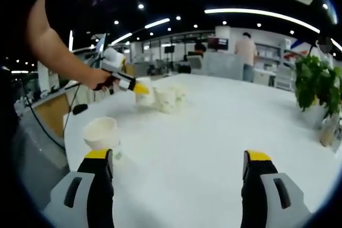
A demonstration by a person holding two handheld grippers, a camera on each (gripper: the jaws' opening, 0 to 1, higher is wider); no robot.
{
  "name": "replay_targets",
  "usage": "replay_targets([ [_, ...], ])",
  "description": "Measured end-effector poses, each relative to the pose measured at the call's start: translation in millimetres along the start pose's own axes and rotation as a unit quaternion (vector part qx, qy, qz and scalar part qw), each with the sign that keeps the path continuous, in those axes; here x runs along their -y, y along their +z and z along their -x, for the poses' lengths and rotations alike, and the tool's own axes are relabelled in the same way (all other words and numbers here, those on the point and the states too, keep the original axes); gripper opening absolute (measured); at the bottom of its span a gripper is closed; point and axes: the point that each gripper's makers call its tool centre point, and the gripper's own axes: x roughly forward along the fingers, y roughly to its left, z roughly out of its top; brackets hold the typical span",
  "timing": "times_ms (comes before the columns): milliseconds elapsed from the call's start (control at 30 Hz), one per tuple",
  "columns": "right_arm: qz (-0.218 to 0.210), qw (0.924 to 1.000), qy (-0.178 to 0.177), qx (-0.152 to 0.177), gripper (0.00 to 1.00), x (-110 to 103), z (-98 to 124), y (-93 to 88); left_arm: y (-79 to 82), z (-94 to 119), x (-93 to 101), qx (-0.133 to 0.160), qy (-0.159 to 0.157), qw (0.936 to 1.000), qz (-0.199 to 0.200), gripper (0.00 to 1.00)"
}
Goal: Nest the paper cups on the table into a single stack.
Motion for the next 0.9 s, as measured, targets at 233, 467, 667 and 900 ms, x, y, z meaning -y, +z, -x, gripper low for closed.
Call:
replay_targets([
  [233, 0.002, 1.0000, -0.001, -0.001, 1.00, 1, 3, 1.9, 10.7, 10, -1.3, 0.004, -0.007, 0.9996, 0.029, 0.39],
  [467, 0.005, 1.0000, -0.001, 0.001, 1.00, 0, 5, 4.6, 29.1, 19, -1.4, 0.014, -0.009, 0.9997, 0.020, 0.38],
  [667, 0.007, 1.0000, 0.000, 0.004, 1.00, 0, 7, 8.8, 48.6, 26, -4.4, 0.020, -0.014, 0.9996, 0.014, 0.38],
  [900, 0.011, 0.9999, 0.005, 0.009, 0.99, -2, 9, 13.7, 66.4, 33, -4.0, 0.021, -0.016, 0.9996, 0.013, 0.38],
])
